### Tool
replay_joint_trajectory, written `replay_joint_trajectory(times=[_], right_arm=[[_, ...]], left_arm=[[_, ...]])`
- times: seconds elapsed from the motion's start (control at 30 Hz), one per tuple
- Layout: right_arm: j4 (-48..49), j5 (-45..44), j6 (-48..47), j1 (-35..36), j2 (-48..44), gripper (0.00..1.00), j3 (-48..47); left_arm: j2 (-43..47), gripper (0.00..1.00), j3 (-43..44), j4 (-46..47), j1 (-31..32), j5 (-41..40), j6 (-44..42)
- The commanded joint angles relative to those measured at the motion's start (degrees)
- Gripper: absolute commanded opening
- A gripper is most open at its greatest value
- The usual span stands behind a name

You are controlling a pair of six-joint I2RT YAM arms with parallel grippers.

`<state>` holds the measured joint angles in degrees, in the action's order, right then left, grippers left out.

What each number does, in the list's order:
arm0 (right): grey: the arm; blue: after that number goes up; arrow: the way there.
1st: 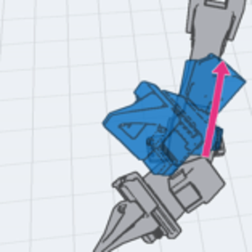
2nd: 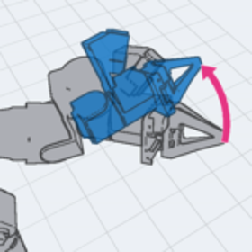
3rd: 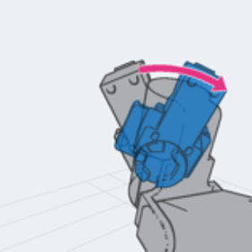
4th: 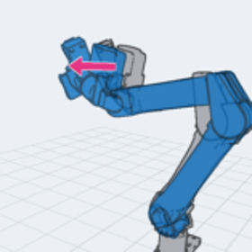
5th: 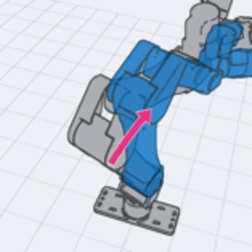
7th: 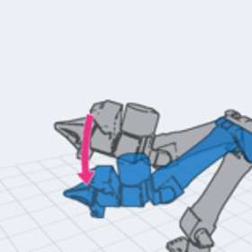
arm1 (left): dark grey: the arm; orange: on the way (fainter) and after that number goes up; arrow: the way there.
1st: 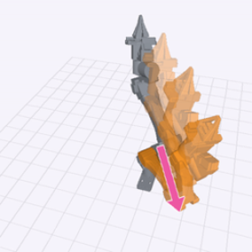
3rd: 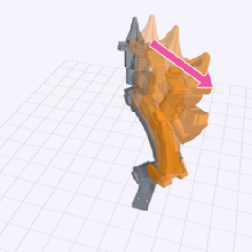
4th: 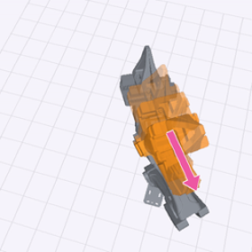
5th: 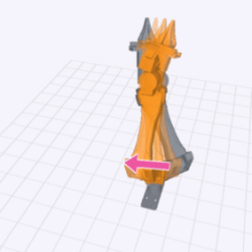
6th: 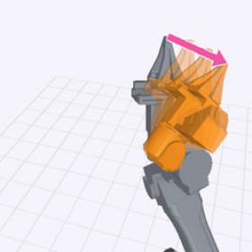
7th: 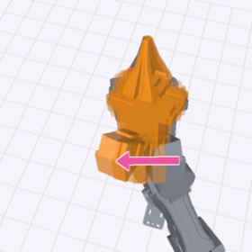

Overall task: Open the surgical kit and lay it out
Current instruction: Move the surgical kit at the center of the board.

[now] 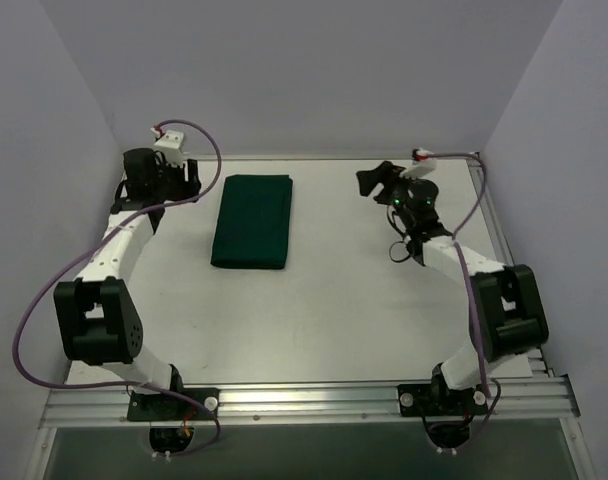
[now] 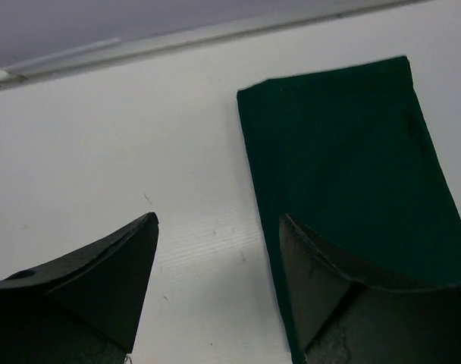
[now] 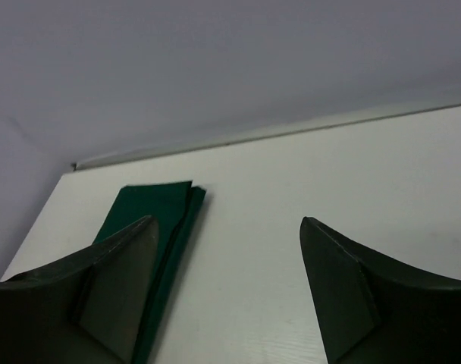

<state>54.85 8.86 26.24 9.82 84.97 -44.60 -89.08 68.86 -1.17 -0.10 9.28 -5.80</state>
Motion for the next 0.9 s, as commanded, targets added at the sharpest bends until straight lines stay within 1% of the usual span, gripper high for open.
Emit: replay_joint_trajectory(times=[0.0, 0.03, 0.07, 0.1, 0.13, 0.23, 0.27, 0.33, 0.37, 0.43, 0.5, 0.57, 0.63, 0.73, 0.77, 0.83, 0.87], right_arm=[[-11.68, 8.00, 4.35, 6.86, 10.96, 0.72, -10.57], [-12.30, 9.49, 6.35, 8.70, 13.62, 0.74, -14.95], [-12.22, 13.25, 8.02, 9.33, 15.91, 0.83, -16.99], [-12.05, 14.68, 9.78, 9.60, 20.37, 0.87, -18.93], [-12.48, 15.82, 11.36, 10.47, 22.50, 0.90, -22.51], [-13.80, 17.59, 13.22, 12.40, 29.01, 0.90, -27.37], [-15.55, 17.59, 13.22, 13.80, 30.42, 0.90, -30.43], [-18.44, 18.03, 13.49, 14.96, 35.34, 0.89, -33.61], [-18.81, 18.47, 13.92, 15.92, 36.83, 0.87, -36.23], [-19.16, 19.70, 14.80, 16.63, 40.97, 0.85, -38.10], [-18.82, 19.88, 16.73, 17.24, 44.04, 0.79, -39.59], [-16.89, 21.01, 18.49, 17.25, 45.72, 0.73, -40.13], [-15.05, 21.63, 20.33, 17.42, 47.57, 0.71, -40.22], [-14.77, 21.37, 20.17, 17.77, 48.36, 0.64, -40.13], [-14.42, 21.37, 20.08, 17.86, 48.36, 0.58, -39.95], [-13.90, 21.55, 19.99, 17.86, 48.01, 0.48, -38.99], [-13.89, 21.55, 19.64, 17.77, 47.75, 0.37, -38.55]], left_arm=[[-8.80, 0.73, 7.75, -26.85, -1.84, 10.22, -1.49], [-10.22, 0.69, 9.00, -28.52, -1.92, 11.02, -1.84], [-11.72, 0.69, 10.05, -30.80, -1.84, 11.63, -1.93], [-13.04, 0.69, 10.85, -31.52, -1.92, 11.38, -1.84], [-15.23, 0.69, 11.81, -31.96, -1.92, 10.94, -1.32], [-18.14, 0.72, 12.79, -32.41, -2.01, 10.32, -1.49], [-18.58, 0.73, 12.88, -31.80, -2.01, 10.06, -1.49], [-19.20, 0.73, 12.70, -31.35, -1.92, 9.53, -1.40], [-19.38, 0.73, 12.35, -30.92, -1.92, 9.53, -1.40], [-19.38, 0.73, 11.83, -30.39, -1.92, 9.36, -1.49], [-19.47, 0.73, 11.12, -29.86, -1.92, 8.92, -1.23], [-19.38, 0.72, 10.77, -29.51, -1.92, 8.74, -1.23], [-19.29, 0.72, 10.51, -29.50, -1.92, 8.48, -1.23], [-18.76, 0.72, 10.24, -29.07, -2.01, 8.21, -1.14], [-18.50, 0.72, 10.15, -28.80, -2.10, 7.95, -1.23], [-17.62, 0.72, 9.89, -28.71, -2.45, 8.04, -1.23], [-17.27, 0.72, 9.80, -28.71, -2.71, 8.30, -1.23]])
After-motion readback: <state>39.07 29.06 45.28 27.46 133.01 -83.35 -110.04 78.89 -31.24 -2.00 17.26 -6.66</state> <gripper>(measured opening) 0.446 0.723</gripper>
